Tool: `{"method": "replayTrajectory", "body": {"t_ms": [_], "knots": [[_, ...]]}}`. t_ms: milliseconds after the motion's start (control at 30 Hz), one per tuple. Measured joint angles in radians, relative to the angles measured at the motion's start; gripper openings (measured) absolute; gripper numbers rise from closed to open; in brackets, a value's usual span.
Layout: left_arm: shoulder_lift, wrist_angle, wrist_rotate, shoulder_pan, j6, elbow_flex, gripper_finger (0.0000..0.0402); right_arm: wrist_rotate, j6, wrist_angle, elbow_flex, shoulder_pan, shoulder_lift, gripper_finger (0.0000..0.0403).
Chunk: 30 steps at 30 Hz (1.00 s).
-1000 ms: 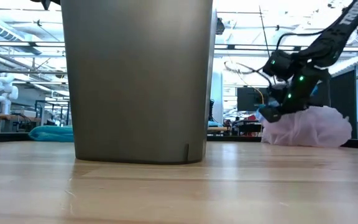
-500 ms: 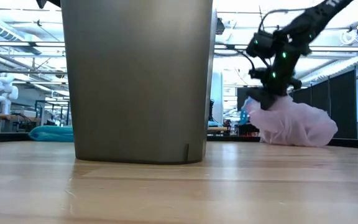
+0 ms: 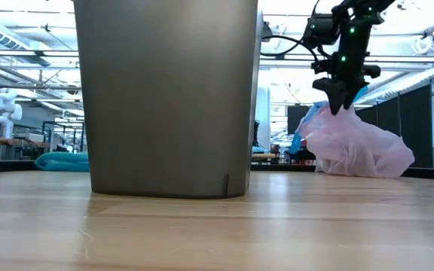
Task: Place trash/remove bag and relplace
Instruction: Remove the trash bag from the trash bin and put it on the top right of the table
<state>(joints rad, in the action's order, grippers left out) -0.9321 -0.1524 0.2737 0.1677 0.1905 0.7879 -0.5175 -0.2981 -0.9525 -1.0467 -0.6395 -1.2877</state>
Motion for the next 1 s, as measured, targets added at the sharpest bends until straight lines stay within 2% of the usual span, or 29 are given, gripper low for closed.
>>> {"method": "replayTrajectory", "body": {"t_ms": [167,267,367,467,533,667,767,1000], "knots": [[0.000,-0.014,0.029,0.000,0.001,0.000,0.0036,0.007,0.030,-0.066,-0.054,0.032,0.010,0.0236],[0.015,-0.020,0.065,0.000,0.001,-0.001,0.0031,0.057,0.036,-0.043,-0.050,0.055,0.018,0.0209],[0.031,-0.018,0.072,0.000,0.000,-0.001,0.0020,0.025,0.066,0.059,0.016,0.061,0.004,0.0145],[0.039,-0.037,0.072,0.000,-0.007,-0.001,0.0006,0.000,0.076,0.225,0.126,0.043,-0.016,0.0046],[0.047,-0.062,0.072,0.000,-0.019,-0.001,0.0003,0.001,0.082,0.334,0.213,0.037,-0.031,0.0015],[0.067,-0.129,0.073,0.001,-0.027,-0.001,0.0003,0.048,0.074,0.457,0.336,0.028,-0.059,0.0004],[0.070,-0.188,0.076,0.001,-0.028,-0.001,0.0003,0.055,0.060,0.456,0.381,0.017,-0.073,0.0002],[0.059,-0.364,0.076,0.002,-0.054,-0.001,0.0003,0.055,0.049,0.446,0.354,0.058,0.003,0.0008]]}}
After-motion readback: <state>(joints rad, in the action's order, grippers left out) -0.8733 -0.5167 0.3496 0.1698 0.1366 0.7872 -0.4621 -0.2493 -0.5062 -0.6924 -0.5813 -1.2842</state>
